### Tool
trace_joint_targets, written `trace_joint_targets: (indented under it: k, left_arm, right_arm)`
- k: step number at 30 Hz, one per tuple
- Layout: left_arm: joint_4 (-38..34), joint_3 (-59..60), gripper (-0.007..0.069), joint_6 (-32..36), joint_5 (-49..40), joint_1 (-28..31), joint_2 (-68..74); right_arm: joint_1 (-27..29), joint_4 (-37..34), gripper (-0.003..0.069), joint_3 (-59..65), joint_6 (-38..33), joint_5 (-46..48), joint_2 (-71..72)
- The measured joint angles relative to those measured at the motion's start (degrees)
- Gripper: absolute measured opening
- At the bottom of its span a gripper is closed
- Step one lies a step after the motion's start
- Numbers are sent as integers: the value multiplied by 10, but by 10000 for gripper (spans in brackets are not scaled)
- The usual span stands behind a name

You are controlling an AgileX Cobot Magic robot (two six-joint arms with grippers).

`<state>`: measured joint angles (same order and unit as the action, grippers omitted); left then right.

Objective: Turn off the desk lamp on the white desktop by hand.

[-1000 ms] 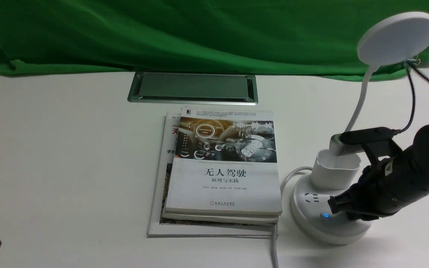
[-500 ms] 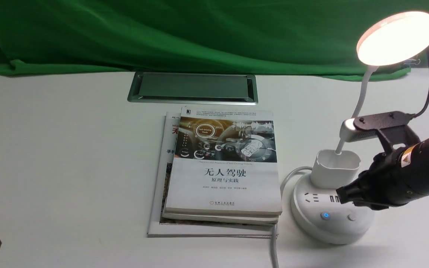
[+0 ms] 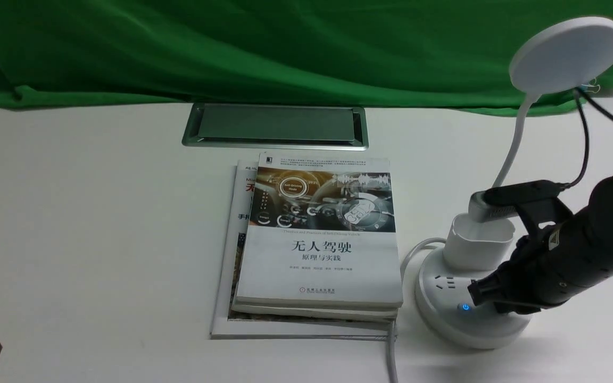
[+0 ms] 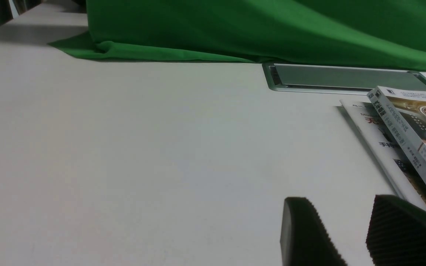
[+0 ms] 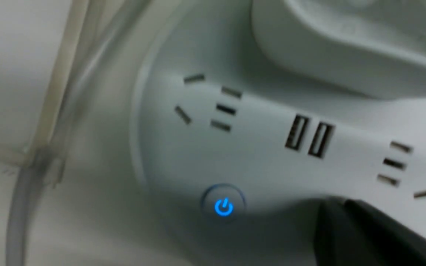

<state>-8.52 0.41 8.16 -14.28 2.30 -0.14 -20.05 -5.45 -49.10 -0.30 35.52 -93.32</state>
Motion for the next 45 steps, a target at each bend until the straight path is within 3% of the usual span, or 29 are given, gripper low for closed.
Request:
trace_joint_targets:
  k: [7,26,36,45]
  left_arm:
    - [0,0,242,0,0,0,0]
    - [0,0,242,0,0,0,0]
    - [0,0,242,0,1,0,0]
    - [1,0,242,0,1,0,0]
  right_arm:
    - [0,2,29,7,3,33,56]
    - [-12,2,29,116,21,102,441]
    - [-7,14,30,124,16,19,539]
    - [114,21,24,341,-10,-195,740]
